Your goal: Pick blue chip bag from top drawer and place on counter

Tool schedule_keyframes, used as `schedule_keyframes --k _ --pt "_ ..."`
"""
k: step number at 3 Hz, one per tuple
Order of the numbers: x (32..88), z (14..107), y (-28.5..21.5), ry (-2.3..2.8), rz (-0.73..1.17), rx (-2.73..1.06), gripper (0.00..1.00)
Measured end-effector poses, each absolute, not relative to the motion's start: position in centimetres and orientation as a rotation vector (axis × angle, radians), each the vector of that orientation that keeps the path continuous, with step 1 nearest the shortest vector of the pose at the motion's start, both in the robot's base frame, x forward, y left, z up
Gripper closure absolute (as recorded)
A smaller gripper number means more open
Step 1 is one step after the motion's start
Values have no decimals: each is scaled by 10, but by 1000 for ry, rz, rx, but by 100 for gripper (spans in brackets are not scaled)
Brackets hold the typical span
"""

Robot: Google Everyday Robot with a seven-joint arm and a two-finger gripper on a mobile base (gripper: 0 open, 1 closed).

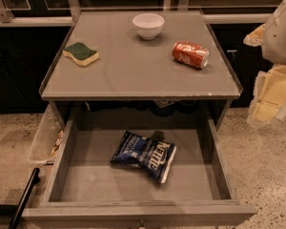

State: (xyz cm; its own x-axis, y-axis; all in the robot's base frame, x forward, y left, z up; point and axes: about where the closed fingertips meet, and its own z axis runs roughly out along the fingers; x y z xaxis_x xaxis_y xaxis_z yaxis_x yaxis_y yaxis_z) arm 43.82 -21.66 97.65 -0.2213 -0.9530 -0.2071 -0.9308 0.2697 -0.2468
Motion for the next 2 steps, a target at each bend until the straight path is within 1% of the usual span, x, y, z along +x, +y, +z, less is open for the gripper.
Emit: schedule_keyframes --k 1,2 --pt "438 976 -217 2231 -99 -1724 0" --pt "441 960 -207 2240 -49 -1706 0"
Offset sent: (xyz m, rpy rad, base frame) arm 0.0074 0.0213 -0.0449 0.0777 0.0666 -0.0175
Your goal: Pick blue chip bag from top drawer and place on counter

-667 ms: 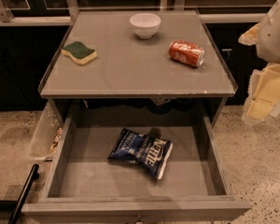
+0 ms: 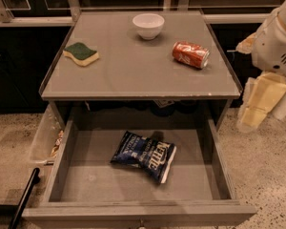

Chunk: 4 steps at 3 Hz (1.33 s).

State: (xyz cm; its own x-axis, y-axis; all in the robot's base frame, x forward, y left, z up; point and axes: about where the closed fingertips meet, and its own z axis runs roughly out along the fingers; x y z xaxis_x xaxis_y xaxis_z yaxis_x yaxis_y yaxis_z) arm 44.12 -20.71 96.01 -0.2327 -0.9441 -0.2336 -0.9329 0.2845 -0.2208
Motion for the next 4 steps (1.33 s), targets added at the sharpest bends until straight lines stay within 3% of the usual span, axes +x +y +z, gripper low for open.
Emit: schedule_keyframes --k 3,4 --pt "458 779 -141 2242 216 -1674 0" --pt "458 776 -140 2243 221 -1679 0"
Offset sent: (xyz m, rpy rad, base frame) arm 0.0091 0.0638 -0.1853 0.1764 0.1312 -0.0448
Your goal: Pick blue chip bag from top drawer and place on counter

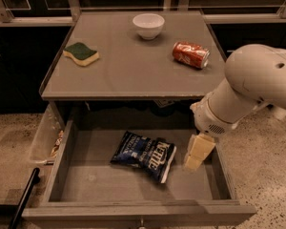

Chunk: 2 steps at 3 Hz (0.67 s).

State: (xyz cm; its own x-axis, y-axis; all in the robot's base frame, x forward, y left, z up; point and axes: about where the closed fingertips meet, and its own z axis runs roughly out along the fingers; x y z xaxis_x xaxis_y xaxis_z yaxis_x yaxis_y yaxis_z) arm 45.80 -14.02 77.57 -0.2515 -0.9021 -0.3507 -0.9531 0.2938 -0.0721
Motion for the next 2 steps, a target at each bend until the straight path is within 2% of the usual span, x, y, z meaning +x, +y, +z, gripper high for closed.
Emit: schedule_keyframes --k 2 --pt "463 729 -111 2172 303 -1585 0"
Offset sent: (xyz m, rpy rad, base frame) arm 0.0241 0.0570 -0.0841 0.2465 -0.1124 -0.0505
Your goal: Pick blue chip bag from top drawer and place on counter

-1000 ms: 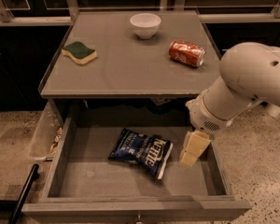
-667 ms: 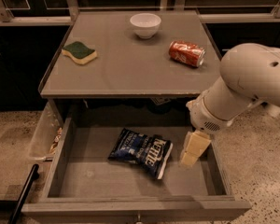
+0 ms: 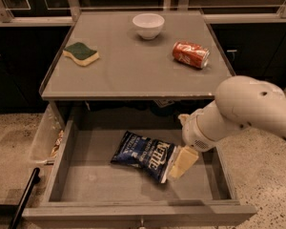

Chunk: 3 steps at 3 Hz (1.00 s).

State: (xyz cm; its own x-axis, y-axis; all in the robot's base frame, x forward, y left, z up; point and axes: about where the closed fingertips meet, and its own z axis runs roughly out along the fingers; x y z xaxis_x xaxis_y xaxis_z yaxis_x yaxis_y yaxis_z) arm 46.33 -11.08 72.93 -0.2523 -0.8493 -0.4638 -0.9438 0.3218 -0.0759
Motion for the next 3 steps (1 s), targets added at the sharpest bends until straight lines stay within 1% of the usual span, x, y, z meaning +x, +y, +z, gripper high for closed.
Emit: schedule_keyframes --k 2,3 --pt "486 687 -65 2024 360 -1522 0" --pt "495 661 -52 1989 366 -1529 0"
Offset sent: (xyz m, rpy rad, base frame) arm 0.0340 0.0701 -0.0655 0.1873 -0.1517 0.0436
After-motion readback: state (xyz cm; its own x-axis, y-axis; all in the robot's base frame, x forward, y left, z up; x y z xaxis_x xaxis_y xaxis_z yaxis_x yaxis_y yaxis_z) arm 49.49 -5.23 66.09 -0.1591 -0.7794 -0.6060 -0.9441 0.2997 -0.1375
